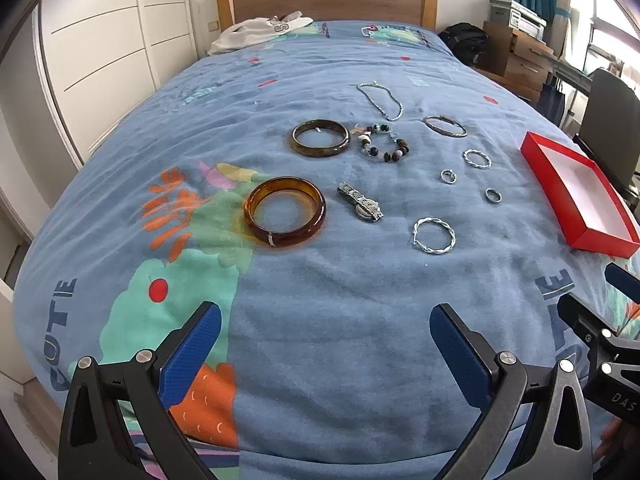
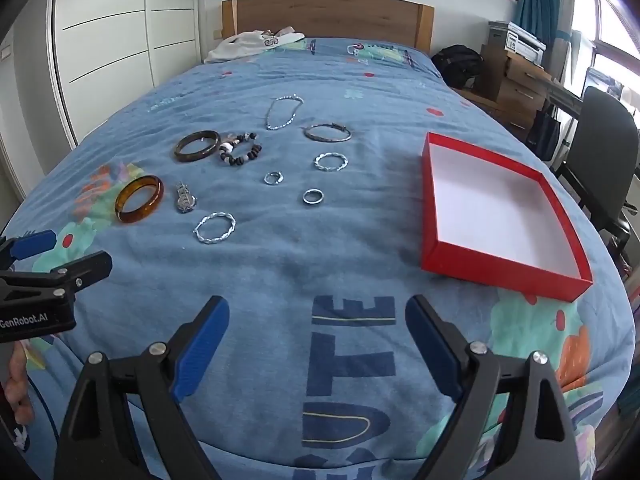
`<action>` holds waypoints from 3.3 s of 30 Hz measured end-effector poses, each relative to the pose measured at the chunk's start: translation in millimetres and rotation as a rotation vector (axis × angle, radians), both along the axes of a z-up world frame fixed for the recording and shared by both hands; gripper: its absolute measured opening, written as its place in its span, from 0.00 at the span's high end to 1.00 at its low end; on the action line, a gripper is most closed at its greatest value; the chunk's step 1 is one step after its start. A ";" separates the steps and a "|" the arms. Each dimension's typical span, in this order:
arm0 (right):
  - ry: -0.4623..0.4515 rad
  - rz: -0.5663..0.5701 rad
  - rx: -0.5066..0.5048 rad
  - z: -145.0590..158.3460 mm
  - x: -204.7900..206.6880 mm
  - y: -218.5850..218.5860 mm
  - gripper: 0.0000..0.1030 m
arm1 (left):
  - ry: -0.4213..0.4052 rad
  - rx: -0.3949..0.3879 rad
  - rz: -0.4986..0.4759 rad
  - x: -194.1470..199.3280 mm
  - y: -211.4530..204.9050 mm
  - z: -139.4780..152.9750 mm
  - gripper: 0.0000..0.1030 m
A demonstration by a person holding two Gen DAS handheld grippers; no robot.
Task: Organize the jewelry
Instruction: 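Move both tools over the bed toward the scattered jewelry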
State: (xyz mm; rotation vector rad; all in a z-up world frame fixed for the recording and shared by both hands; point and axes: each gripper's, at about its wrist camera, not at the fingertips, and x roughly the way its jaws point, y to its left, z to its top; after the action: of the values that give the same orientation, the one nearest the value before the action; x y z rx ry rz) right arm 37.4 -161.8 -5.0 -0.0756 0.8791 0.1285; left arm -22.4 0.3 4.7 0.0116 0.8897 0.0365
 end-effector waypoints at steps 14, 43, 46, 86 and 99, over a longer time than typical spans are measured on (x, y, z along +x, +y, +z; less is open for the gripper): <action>-0.013 0.007 -0.011 1.5 -1.8 0.9 0.12 | 0.017 -0.015 0.018 -1.7 1.2 -2.3 0.01; -0.015 0.017 -0.016 3.2 -0.9 2.2 0.12 | 0.043 -0.031 0.049 -0.3 5.7 -6.7 0.01; -0.017 0.023 -0.020 3.2 -0.7 3.7 0.12 | 0.045 -0.032 0.053 -0.2 7.8 -8.0 0.01; 0.017 -0.003 0.042 -5.0 7.6 4.3 0.12 | -0.007 -0.023 0.041 1.3 -3.5 -1.1 0.01; 0.021 -0.021 0.047 -7.0 10.5 3.7 0.12 | 0.000 -0.029 0.056 5.0 1.3 -7.9 0.01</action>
State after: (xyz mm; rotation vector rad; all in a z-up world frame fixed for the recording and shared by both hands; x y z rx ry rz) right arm 47.9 -158.2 -12.0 -0.0217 0.8968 0.1303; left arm -17.4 1.6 -3.2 -0.0407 0.8904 0.0760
